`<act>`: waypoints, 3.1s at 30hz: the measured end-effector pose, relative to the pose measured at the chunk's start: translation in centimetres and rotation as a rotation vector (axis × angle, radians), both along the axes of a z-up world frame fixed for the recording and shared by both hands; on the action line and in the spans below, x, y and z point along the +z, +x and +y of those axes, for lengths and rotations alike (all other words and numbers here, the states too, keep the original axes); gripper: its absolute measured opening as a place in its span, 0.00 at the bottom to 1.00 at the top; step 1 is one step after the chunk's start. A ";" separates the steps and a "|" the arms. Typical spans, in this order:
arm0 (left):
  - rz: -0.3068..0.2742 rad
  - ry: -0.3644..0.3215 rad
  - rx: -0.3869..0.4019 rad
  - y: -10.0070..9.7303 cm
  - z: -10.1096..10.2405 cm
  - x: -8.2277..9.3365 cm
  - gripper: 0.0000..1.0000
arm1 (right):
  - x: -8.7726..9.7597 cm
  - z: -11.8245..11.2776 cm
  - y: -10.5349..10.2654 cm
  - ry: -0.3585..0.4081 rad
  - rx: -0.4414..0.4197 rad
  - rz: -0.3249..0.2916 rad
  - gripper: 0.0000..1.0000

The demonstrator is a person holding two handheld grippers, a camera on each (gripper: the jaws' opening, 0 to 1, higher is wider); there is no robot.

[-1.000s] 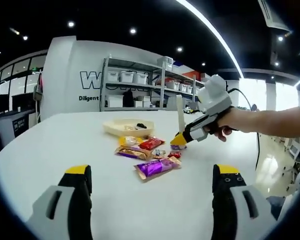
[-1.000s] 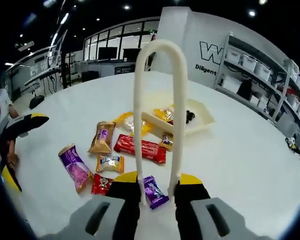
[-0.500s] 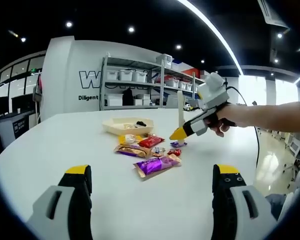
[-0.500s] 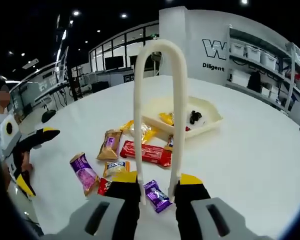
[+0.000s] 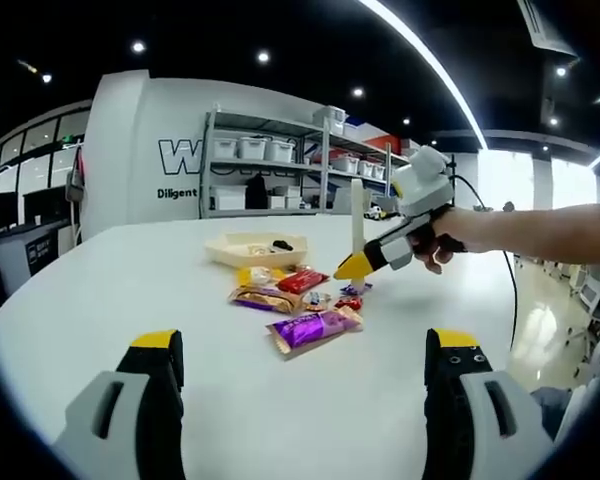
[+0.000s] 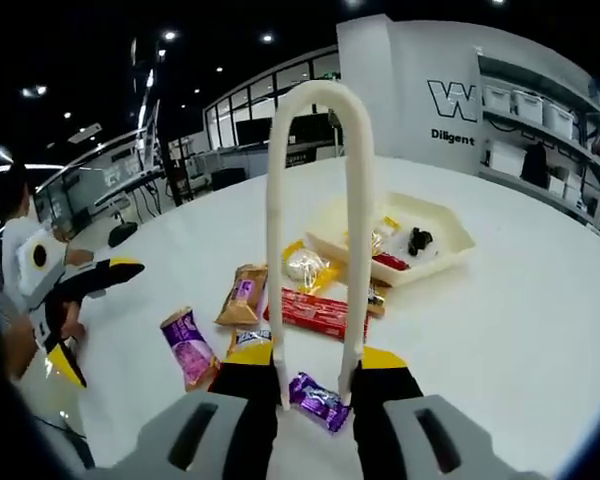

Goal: Place the target food into the container with the food tongs after gripping and lifting it, then release it inside without dropping or visibly crushing the food.

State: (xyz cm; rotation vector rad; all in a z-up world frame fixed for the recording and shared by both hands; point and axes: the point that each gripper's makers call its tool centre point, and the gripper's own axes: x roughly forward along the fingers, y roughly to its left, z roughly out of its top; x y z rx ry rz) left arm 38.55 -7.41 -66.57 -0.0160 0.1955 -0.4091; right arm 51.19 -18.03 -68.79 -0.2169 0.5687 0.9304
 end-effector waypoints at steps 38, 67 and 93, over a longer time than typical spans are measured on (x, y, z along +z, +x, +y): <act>-0.019 0.028 -0.048 -0.2 -1.5 0.0 0.99 | -0.7 -1.3 -0.3 0.055 -0.109 0.029 0.23; -0.024 -0.032 -0.019 0.4 -0.2 0.4 0.99 | 0.7 -2.3 0.5 0.036 -0.146 -0.037 0.15; -0.026 -0.031 -0.003 0.5 -0.1 -0.7 0.98 | 5.3 0.9 4.4 0.116 -0.170 -0.034 0.15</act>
